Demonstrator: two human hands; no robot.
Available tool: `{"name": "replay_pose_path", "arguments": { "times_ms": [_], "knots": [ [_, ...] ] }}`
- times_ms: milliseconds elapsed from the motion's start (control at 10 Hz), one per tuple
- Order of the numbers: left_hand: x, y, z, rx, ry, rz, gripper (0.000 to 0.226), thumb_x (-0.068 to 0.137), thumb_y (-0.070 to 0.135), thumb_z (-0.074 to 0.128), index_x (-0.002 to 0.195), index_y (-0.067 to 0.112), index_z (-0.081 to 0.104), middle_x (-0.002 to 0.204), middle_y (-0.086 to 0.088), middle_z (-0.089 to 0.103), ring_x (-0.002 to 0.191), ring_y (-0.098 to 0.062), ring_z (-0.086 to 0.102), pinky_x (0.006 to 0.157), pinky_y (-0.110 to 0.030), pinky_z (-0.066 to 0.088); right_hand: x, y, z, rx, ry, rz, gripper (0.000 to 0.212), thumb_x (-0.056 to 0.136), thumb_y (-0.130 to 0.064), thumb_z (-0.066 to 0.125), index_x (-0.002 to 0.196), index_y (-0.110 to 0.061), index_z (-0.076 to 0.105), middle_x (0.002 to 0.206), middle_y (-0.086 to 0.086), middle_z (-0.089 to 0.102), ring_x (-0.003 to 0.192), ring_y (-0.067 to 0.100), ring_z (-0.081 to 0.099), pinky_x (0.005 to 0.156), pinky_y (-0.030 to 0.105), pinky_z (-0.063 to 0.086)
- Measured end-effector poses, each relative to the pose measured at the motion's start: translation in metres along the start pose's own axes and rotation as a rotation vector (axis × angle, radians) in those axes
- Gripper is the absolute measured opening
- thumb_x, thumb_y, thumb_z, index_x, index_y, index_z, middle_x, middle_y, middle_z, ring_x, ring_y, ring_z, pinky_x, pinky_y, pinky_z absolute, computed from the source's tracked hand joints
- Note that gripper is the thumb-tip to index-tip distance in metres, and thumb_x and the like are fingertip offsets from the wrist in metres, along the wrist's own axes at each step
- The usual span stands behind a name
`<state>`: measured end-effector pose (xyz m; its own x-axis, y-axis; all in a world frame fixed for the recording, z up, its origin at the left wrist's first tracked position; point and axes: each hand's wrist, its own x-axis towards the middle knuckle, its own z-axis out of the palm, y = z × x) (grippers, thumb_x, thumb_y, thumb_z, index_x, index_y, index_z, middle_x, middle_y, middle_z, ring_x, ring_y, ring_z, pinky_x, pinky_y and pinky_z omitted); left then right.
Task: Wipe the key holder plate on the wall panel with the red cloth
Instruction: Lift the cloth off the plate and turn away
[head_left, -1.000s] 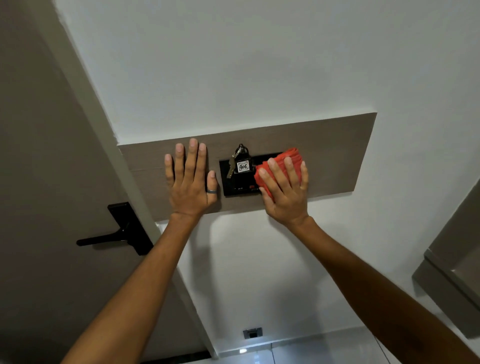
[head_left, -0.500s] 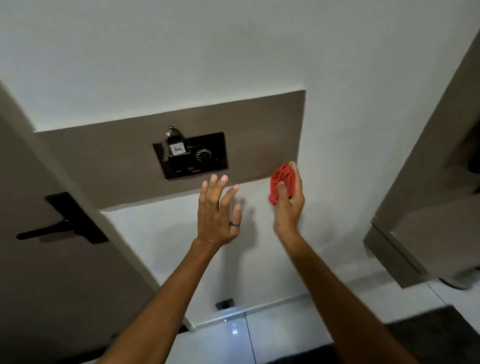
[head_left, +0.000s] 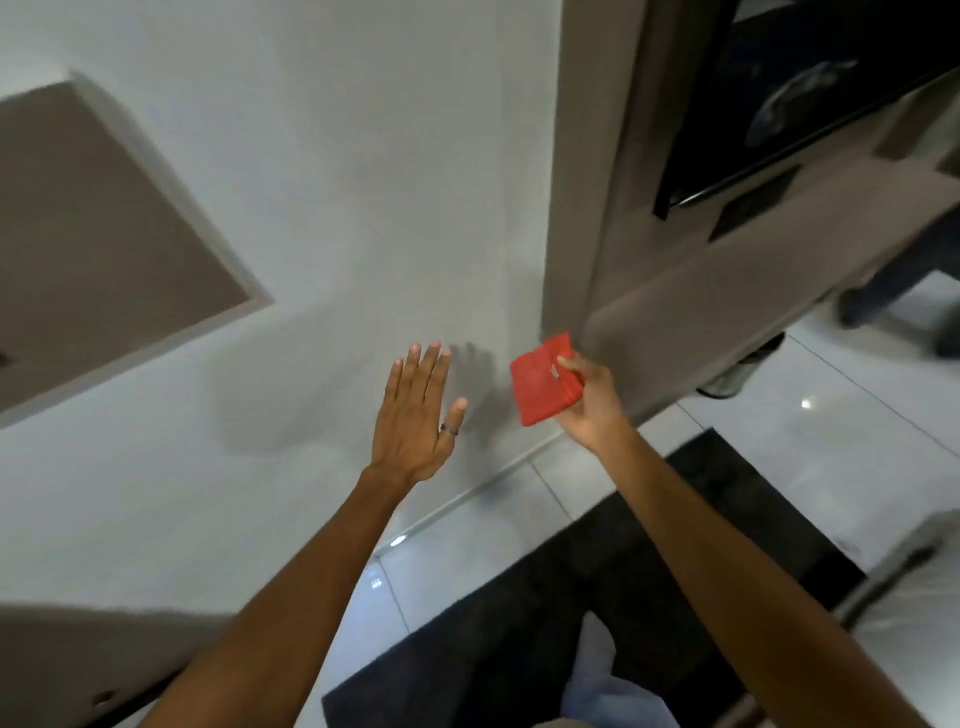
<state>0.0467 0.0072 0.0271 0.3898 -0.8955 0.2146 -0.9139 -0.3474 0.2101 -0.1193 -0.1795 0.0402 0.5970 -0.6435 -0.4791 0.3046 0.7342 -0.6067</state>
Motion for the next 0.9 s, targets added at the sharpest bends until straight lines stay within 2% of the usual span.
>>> {"name": "replay_pose_path", "arguments": {
  "times_ms": [100, 200, 300, 400, 600, 700, 800, 900],
  "knots": [
    [0.005, 0.011, 0.017, 0.010, -0.059, 0.002, 0.075, 0.107, 0.057, 0.015, 0.168, 0.013, 0.013, 0.176, -0.007, 0.008, 0.164, -0.027, -0.001, 0.134, -0.051, 0.009, 0.017, -0.024, -0.026, -0.394, 0.098, -0.192, 0.038, 0.105, -0.002, 0.050, 0.142, -0.006, 0.057, 0.130, 0.021, 0.061, 0.128, 0.042, 0.058, 0.119, 0.049, 0.044],
    [0.041, 0.051, 0.077, 0.032, -0.147, 0.029, 0.074, 0.106, 0.060, 0.010, 0.166, 0.019, -0.001, 0.176, -0.003, -0.002, 0.163, -0.026, -0.010, 0.135, -0.048, 0.003, 0.068, -0.051, -0.081, -1.500, 0.124, -0.369, 0.056, 0.112, -0.030, 0.051, 0.162, -0.012, 0.034, 0.166, 0.012, 0.039, 0.156, 0.035, 0.035, 0.129, 0.047, 0.029],
    [0.063, 0.075, 0.108, 0.021, -0.171, -0.029, 0.073, 0.106, 0.063, 0.006, 0.166, 0.022, -0.003, 0.176, -0.004, -0.002, 0.163, -0.027, -0.010, 0.135, -0.049, 0.001, 0.100, -0.042, -0.120, -2.153, -0.058, -0.285, 0.070, 0.114, -0.050, 0.030, 0.170, -0.016, 0.005, 0.179, 0.006, 0.003, 0.167, 0.030, 0.000, 0.136, 0.055, 0.004],
    [0.067, 0.089, 0.139, 0.043, -0.184, -0.123, 0.074, 0.104, 0.064, 0.003, 0.166, 0.022, -0.002, 0.176, -0.005, -0.003, 0.162, -0.029, -0.010, 0.133, -0.049, -0.004, 0.117, -0.020, -0.127, -2.281, -0.042, -0.285, 0.080, 0.110, -0.064, 0.017, 0.169, -0.017, -0.007, 0.178, 0.005, -0.011, 0.166, 0.030, -0.011, 0.135, 0.058, -0.005],
    [0.067, 0.093, 0.155, 0.085, -0.290, -0.210, 0.081, 0.100, 0.069, -0.005, 0.167, 0.023, -0.005, 0.175, -0.004, -0.014, 0.160, -0.027, -0.021, 0.133, -0.049, -0.010, 0.133, -0.019, -0.110, -2.288, -0.072, -0.276, 0.092, 0.104, -0.075, 0.019, 0.168, -0.016, -0.011, 0.178, 0.007, -0.013, 0.166, 0.034, -0.011, 0.134, 0.061, 0.001],
    [0.068, 0.096, 0.151, 0.116, -0.283, -0.229, 0.082, 0.102, 0.067, 0.002, 0.169, 0.020, 0.003, 0.175, -0.005, -0.010, 0.160, -0.027, -0.019, 0.131, -0.046, -0.014, 0.134, -0.016, -0.106, -2.275, -0.038, -0.258, 0.095, 0.103, -0.076, 0.022, 0.169, -0.016, -0.009, 0.178, 0.008, -0.011, 0.166, 0.034, -0.010, 0.134, 0.060, 0.000],
    [0.066, 0.099, 0.120, 0.112, -0.192, -0.224, 0.079, 0.107, 0.063, 0.019, 0.169, 0.015, 0.011, 0.176, -0.008, 0.000, 0.162, -0.028, -0.011, 0.132, -0.046, -0.009, 0.118, -0.023, -0.096, -2.269, -0.047, -0.301, 0.096, 0.102, -0.077, 0.023, 0.169, -0.016, -0.008, 0.178, 0.009, -0.011, 0.166, 0.034, -0.010, 0.134, 0.060, 0.001],
    [0.064, 0.095, 0.089, 0.109, -0.020, -0.211, 0.078, 0.107, 0.061, 0.021, 0.168, 0.013, 0.014, 0.176, -0.010, 0.006, 0.164, -0.030, -0.002, 0.134, -0.049, 0.001, 0.094, -0.019, -0.084, -2.248, -0.014, -0.461, 0.096, 0.102, -0.078, 0.023, 0.168, -0.018, -0.011, 0.177, 0.007, -0.016, 0.166, 0.032, -0.014, 0.134, 0.060, -0.001]
  ]
}}
